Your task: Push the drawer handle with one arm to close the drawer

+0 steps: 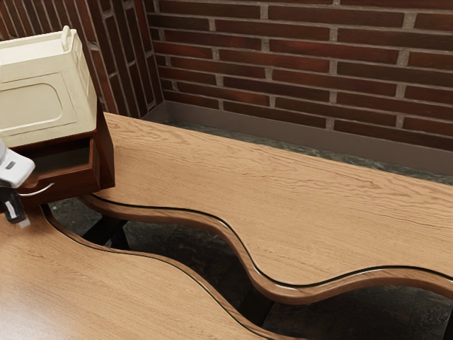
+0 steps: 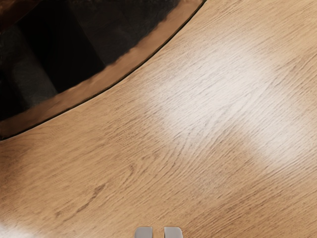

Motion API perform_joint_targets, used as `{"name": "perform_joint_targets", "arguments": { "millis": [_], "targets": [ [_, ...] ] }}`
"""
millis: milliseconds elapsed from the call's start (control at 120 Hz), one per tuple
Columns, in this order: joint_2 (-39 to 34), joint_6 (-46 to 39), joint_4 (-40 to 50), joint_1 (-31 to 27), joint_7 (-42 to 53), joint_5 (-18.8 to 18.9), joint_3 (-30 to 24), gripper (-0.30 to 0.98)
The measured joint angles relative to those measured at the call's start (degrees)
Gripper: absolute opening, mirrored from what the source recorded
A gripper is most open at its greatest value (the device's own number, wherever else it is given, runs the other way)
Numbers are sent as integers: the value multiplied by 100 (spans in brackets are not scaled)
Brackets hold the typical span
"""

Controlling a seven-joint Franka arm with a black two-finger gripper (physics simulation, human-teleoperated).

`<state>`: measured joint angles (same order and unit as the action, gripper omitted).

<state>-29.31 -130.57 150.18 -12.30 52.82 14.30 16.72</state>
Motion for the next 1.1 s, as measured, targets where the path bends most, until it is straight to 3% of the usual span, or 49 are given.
{"name": "perform_joint_targets", "arguments": {
  "millis": [467,1100],
  "targets": [
    [884,-1037,-467,4,1881,-33,402,-10],
    [1935,-1637,-967,-1,2951,-188,411,-10]
  ]
}}
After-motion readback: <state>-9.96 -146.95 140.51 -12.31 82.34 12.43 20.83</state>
